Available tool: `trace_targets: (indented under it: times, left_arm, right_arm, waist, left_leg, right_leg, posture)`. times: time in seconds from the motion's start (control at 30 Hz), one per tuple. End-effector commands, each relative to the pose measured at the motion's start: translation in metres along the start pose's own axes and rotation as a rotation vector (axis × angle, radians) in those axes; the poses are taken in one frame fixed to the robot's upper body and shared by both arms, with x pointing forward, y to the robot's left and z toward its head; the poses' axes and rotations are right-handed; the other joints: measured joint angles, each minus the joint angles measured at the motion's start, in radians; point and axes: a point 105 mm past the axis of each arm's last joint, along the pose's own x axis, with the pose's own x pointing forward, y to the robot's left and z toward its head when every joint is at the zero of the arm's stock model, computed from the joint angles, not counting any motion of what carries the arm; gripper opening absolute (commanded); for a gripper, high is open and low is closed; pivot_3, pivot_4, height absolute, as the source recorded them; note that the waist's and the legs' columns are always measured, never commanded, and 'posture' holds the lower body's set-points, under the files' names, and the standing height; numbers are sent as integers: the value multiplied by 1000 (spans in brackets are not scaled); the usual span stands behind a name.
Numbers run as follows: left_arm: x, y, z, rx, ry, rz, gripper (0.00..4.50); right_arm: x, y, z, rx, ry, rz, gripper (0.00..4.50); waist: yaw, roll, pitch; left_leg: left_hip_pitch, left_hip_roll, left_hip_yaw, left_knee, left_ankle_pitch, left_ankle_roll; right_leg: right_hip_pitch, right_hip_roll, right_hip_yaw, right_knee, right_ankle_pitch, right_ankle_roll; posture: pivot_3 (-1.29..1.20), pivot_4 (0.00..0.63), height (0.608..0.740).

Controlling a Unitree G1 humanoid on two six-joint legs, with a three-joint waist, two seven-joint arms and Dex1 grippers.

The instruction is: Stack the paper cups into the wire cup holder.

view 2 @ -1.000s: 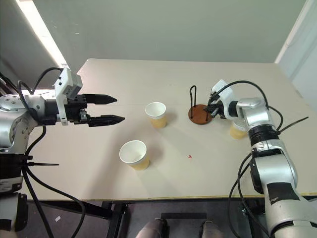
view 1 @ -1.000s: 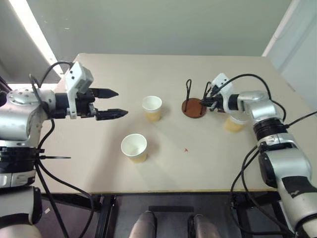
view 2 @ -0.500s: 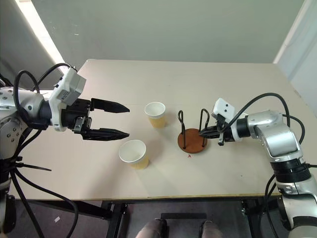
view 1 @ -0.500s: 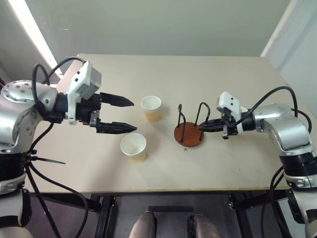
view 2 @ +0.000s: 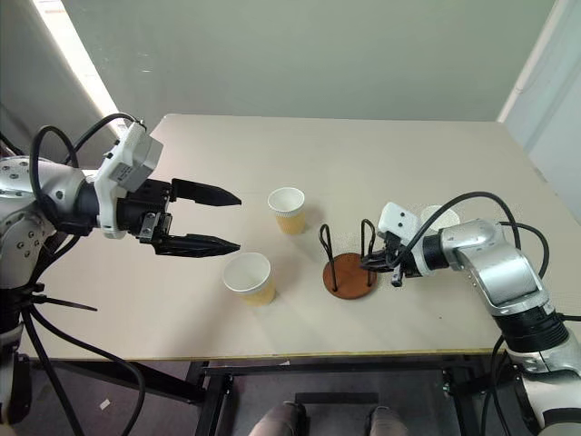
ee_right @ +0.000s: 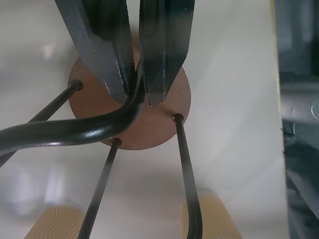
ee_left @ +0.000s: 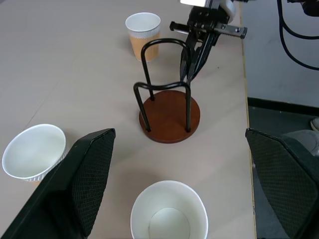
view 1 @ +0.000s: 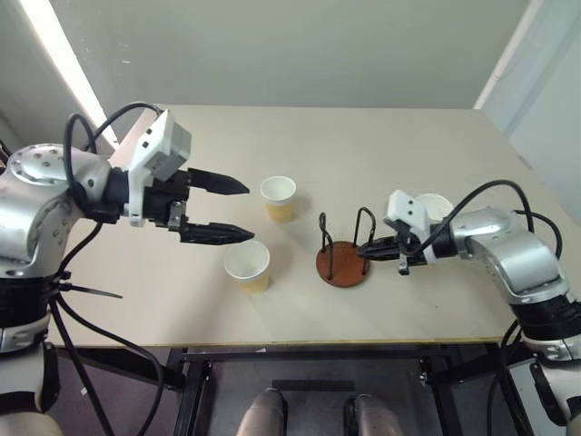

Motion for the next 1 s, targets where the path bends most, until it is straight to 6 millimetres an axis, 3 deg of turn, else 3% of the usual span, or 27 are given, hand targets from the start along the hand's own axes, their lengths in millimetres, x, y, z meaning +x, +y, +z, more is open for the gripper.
trace_targets:
  times: [0.03,0.23,0.37,0.6,0.83,1.0]
  left_arm:
    - [-3,0,9,46,-7,16,4500]
    - [-3,0,7,44,-3,25,4500]
    - [-3,0,6,43,-2,28,4500]
    - [-2,1,6,48,-5,28,4500]
    - [-1,0,3,44,-4,24,4500]
    - [0,1,2,44,-8,22,4500]
  right_arm:
    - [-1,-5,3,-63,10,-24,43]
    - [0,-13,-13,-62,71,-50,43]
    - [-1,-13,-17,-57,79,-45,1116]
    - [-9,-17,-28,-47,115,-76,3591]
    - [-45,-20,-21,-42,100,-100,3591]
    - [-73,-25,-1,-80,66,-126,3591]
  waist:
    - [0,0,0]
    - [0,0,0]
    - [0,0,0]
    - [3,0,0]
    - [4,0,0]
    - [4,-1,0]
  left_leg:
    - [0,0,0,0,0,0]
    - [0,0,0,0,-2,-2]
    - [0,0,0,0,-3,0]
    - [0,0,0,0,-3,0]
    - [-2,0,0,0,-3,-2]
    - [-2,0,1,0,-3,-4]
  right_leg:
    - [0,0,0,0,0,0]
    - [0,0,0,-1,0,0]
    - [0,0,0,-1,0,0]
    - [0,0,0,-1,0,0]
    - [0,0,0,-2,-1,1]
    - [0,0,0,-2,-2,1]
  posture:
    - [0,150,740]
    - [0,150,740]
    - [0,150,740]
    - [0,150,740]
    - [0,150,740]
    - [0,150,740]
